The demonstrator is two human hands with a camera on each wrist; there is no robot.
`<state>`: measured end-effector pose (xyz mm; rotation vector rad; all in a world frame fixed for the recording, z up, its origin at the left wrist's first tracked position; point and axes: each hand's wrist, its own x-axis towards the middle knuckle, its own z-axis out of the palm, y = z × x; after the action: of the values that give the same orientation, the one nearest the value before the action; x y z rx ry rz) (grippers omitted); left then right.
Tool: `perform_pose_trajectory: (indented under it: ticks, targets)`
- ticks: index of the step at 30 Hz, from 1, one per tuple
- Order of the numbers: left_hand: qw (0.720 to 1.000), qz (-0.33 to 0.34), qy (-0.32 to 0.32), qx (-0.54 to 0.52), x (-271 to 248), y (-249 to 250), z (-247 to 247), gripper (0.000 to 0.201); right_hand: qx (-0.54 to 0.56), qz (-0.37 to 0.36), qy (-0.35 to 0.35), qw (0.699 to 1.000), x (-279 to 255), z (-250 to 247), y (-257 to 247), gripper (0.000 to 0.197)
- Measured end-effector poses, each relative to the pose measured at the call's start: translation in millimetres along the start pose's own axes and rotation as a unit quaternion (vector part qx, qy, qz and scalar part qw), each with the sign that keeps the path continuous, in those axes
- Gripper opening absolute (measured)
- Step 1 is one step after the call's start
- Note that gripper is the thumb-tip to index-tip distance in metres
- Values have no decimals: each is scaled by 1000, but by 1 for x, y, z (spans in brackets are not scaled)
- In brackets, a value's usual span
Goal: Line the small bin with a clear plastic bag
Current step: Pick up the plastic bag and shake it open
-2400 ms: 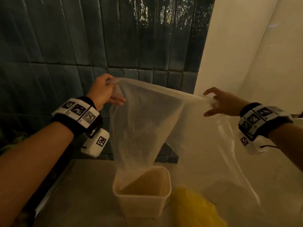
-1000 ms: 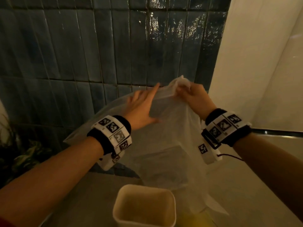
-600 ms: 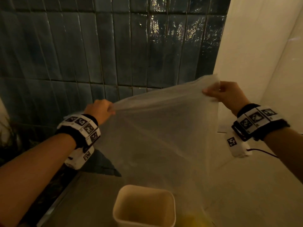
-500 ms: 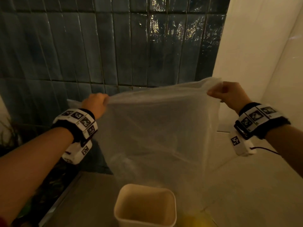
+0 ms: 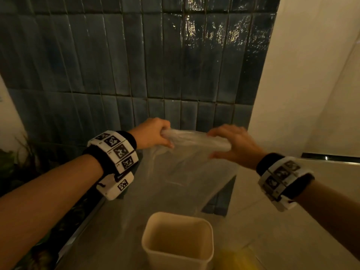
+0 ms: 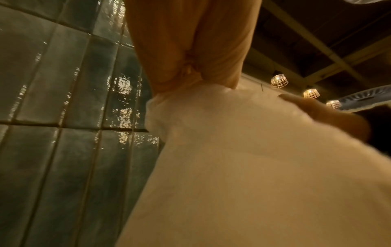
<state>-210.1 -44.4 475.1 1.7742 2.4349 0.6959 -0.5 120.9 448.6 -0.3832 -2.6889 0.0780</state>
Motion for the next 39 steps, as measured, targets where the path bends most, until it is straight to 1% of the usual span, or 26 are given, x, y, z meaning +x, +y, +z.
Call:
perform_pose_trajectory:
  ticks: [2, 5, 6, 8, 9, 11, 13, 14, 15, 17, 19, 20, 21, 23, 24, 25, 27, 28, 29, 30, 31, 32, 35, 36, 37, 39]
  targets:
    - [999, 11, -35, -7, -3, 8, 5, 30, -22, -14, -23, 999, 1, 21, -8, 55]
    - [995, 16, -91, -20, -12, 15, 8, 40, -39, -39, 24, 998, 5, 40, -6, 31]
    - [992, 6, -120, -25, -15, 16, 7, 44, -32, -40, 46, 998, 6, 42, -4, 31]
    - [984, -28, -168, -59, -19, 14, 5, 44, -16, -29, 82, 996, 7, 44, 1, 43]
    - [981, -52, -169, -82, -19, 13, 4, 38, -32, -30, 96, 994, 7, 44, 1, 46]
    - [983, -87, -118, -111, -15, 4, 4, 38, -85, -64, 125, 987, 2, 45, -2, 38]
    - [990, -90, -64, -87, -9, -6, 5, 31, -102, -125, 137, 977, -10, 47, -13, 27]
    - [992, -86, -51, -73, -7, -11, 6, 27, -97, -156, 121, 975, -21, 47, -20, 23]
    - [993, -91, -39, -69, -5, -18, 7, 27, -93, -188, 90, 974, -33, 50, -27, 23]
    - [991, -113, 7, -73, 1, -27, 8, 30, -93, -224, -18, 970, -58, 58, -45, 26]
    - [986, -131, 85, -62, 3, -32, 10, 27, -27, -227, -192, 954, -81, 71, -60, 28]
    - [982, -136, 117, -66, 5, -34, 11, 23, 19, -214, -292, 932, -92, 76, -67, 30]
    - [978, -137, 139, -78, 5, -34, 12, 20, 48, -208, -372, 903, -100, 79, -73, 34]
    - [973, -125, 163, -107, 4, -33, 13, 21, 48, -219, -473, 852, -111, 74, -83, 43]
    - [972, -110, 174, -116, 5, -32, 13, 22, 43, -218, -495, 840, -112, 69, -86, 43]
    - [971, -90, 184, -121, 5, -30, 14, 24, 46, -210, -483, 849, -111, 64, -88, 42]
    - [971, -46, 193, -130, 3, -25, 13, 25, 41, -198, -396, 896, -102, 59, -86, 45]
    - [973, -25, 188, -133, 2, -22, 13, 26, -8, -197, -320, 927, -94, 57, -79, 45]
    - [975, -9, 178, -131, 0, -19, 12, 27, -96, -200, -216, 951, -83, 58, -66, 42]
    - [978, 5, 167, -125, -3, -17, 11, 28, -183, -181, -148, 955, -72, 56, -56, 42]
    - [980, 17, 159, -115, -8, -14, 10, 29, -248, -123, -121, 953, -63, 51, -46, 50]
    - [982, 26, 155, -100, -12, -12, 8, 30, -275, -71, -90, 955, -56, 47, -35, 61]
    - [989, 41, 129, -53, -22, -5, 7, 28, -236, 54, -60, 968, -43, 41, -1, 84]
    - [992, 46, 114, -39, -26, -2, 8, 28, -194, 90, -55, 975, -43, 43, 14, 87]
    - [994, 53, 96, -17, -30, -1, 8, 32, -129, 129, -71, 981, -44, 44, 26, 87]
    - [987, 94, 54, 122, -37, -3, 12, 42, -1, 189, -111, 976, -48, 42, 42, 84]
